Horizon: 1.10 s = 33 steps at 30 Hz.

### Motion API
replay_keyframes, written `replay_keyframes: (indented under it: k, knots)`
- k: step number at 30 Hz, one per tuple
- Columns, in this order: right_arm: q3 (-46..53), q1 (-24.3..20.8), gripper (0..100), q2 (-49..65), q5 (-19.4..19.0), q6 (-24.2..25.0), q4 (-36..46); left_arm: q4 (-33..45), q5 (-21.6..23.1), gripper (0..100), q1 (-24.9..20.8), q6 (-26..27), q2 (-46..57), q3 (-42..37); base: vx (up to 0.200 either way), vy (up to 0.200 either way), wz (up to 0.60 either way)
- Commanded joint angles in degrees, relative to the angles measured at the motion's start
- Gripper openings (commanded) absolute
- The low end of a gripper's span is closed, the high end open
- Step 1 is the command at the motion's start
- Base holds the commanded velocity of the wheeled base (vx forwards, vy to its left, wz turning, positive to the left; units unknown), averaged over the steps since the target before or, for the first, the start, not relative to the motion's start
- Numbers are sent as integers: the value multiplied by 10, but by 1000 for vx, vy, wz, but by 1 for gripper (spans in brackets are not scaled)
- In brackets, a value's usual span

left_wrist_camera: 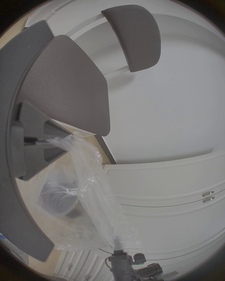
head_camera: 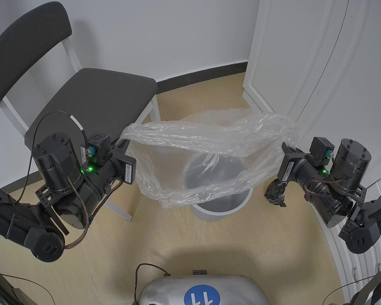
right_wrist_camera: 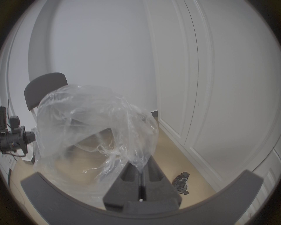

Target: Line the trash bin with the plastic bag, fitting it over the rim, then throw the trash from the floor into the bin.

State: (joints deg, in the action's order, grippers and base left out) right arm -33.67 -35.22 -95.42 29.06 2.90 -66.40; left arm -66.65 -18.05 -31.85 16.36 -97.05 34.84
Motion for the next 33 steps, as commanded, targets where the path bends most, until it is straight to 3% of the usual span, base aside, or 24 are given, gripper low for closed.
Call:
replay_keyframes:
  k: [1,12,19,33]
  knots:
    - [19,14,0,13,-7,-12,0,0,21,0,19,2,-2,-2,0,0,0]
    - [55,31,0,15,-9,-50,-1,-2,36,0,46,3,-20,5,0,0,0]
    - [78,46,0,17,-26,-73,-6,-11,102,0,79,5,-31,8,0,0,0]
    - [117,61,0,18,-37,-117,-9,-11,108,0,107,6,-31,16,0,0,0]
